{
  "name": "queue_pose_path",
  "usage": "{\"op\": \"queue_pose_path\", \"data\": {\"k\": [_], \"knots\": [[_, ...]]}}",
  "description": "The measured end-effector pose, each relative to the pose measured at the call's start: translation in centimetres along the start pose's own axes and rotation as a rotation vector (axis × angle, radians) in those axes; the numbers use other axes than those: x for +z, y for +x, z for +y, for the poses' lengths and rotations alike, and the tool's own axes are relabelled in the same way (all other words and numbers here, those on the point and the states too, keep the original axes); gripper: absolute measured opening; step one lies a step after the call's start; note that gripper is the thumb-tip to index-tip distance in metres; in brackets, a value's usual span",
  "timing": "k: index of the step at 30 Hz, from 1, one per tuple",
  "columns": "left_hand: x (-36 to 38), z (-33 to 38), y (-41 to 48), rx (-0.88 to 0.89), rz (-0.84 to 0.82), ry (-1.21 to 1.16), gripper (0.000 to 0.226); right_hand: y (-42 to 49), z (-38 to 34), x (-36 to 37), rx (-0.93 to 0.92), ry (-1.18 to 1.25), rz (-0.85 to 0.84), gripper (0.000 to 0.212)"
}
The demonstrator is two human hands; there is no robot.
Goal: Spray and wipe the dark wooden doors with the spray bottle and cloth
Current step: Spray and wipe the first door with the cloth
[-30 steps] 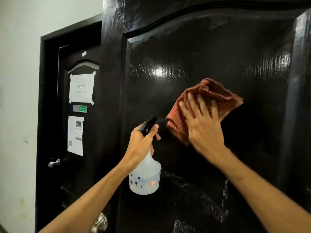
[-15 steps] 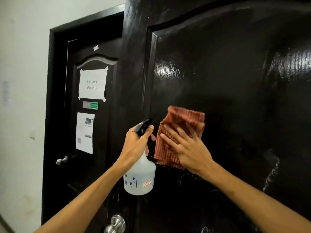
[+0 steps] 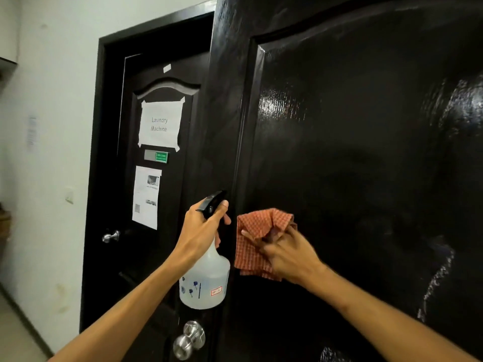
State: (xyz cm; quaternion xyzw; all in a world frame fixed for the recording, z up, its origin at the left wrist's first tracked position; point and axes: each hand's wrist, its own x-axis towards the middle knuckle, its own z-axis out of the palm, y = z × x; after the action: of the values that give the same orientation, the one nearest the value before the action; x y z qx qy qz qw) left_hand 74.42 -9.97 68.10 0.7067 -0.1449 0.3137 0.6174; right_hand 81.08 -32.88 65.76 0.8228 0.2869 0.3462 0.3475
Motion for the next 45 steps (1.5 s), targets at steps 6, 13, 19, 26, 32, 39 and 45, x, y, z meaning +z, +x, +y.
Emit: {"op": "queue_pose_path", "data": {"k": [6,13,19,26,32,39,45], "knots": [[0.3,0.3,-1.3,0.019,0.03,0.039,0.022,2.3,6.3,-3.3,0.292,0.056,0.207,0.068],[4.5,1.6,-3.8,0.0,-0.049,0.01,0.026,-8.0,5.8,0.0,0.059,0.056,0.113,0.062],[9.7,3.8,-5.0,0.038,-0.07,-0.026,0.024,-10.9,16.7,-3.4,0.403,-0.016,0.337,0.061],[15.3,5.4,-7.9,0.007,-0.109,-0.041,0.022,-17.2,14.6,0.1,0.152,-0.105,0.083,0.06],[18.1,6.5,-9.2,0.012,-0.092,-0.051,0.021,-17.9,19.5,-2.3,0.34,-0.043,0.295,0.065],[21.6,7.6,-10.4,0.016,-0.134,-0.058,0.022,-26.2,15.6,3.8,0.088,-0.086,0.165,0.071],[24.3,8.5,-10.6,0.021,-0.126,-0.079,0.022,-23.9,20.0,-0.2,0.326,-0.02,0.286,0.067]]}}
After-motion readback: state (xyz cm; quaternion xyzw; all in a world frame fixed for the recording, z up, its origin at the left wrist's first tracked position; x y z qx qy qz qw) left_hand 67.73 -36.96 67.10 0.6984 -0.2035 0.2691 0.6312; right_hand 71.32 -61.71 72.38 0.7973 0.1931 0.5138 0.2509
